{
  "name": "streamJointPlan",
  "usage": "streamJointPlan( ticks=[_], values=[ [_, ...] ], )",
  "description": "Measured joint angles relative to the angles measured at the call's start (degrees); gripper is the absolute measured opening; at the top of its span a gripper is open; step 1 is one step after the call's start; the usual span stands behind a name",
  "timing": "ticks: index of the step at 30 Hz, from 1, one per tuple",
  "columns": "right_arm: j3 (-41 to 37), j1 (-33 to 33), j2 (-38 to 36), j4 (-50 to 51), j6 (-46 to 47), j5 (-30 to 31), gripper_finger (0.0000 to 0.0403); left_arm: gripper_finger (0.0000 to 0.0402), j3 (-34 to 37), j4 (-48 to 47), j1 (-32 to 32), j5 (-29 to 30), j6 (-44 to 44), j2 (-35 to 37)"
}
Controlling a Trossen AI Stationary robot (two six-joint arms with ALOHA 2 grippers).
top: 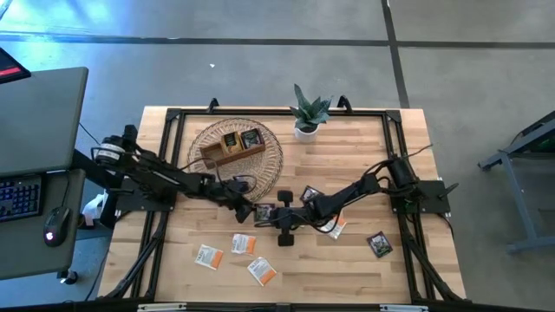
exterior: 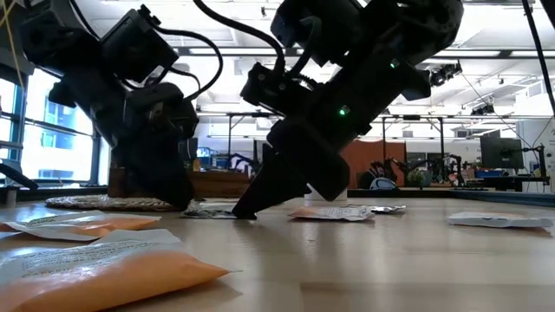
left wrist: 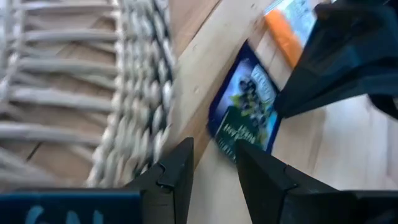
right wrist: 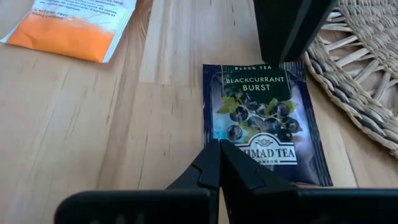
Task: Pick & Place Tea
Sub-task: Put the black tea bag into the right section of the wooden organizer
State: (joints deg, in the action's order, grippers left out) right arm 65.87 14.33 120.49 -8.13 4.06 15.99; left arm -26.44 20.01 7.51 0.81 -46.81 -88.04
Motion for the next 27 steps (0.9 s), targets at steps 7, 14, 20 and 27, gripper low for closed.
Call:
streamJointPlan(
  ticks=[7,14,20,27],
  values=[
    [-0.02,0.0,0.0,0.03,-0.66,0.13,0.0001,0.0119,-0.07,7.36,-0.01,-0.25,-0.2,-3.6],
    [-0.02,0.0,0.0,0.05,-0.66,0.22,0.0001,0.0111,-2.75,7.26,-0.02,-1.65,4.22,-6.69],
    [-0.04,0.07,0.0,0.29,-0.18,3.06,0.0001,0.0044,-4.11,6.44,0.0,-4.41,6.47,-6.85],
    [-0.07,0.73,-0.92,-0.09,0.44,0.0,0.0008,0.0013,-4.11,7.04,-0.02,-6.47,6.47,-6.83]
  ],
)
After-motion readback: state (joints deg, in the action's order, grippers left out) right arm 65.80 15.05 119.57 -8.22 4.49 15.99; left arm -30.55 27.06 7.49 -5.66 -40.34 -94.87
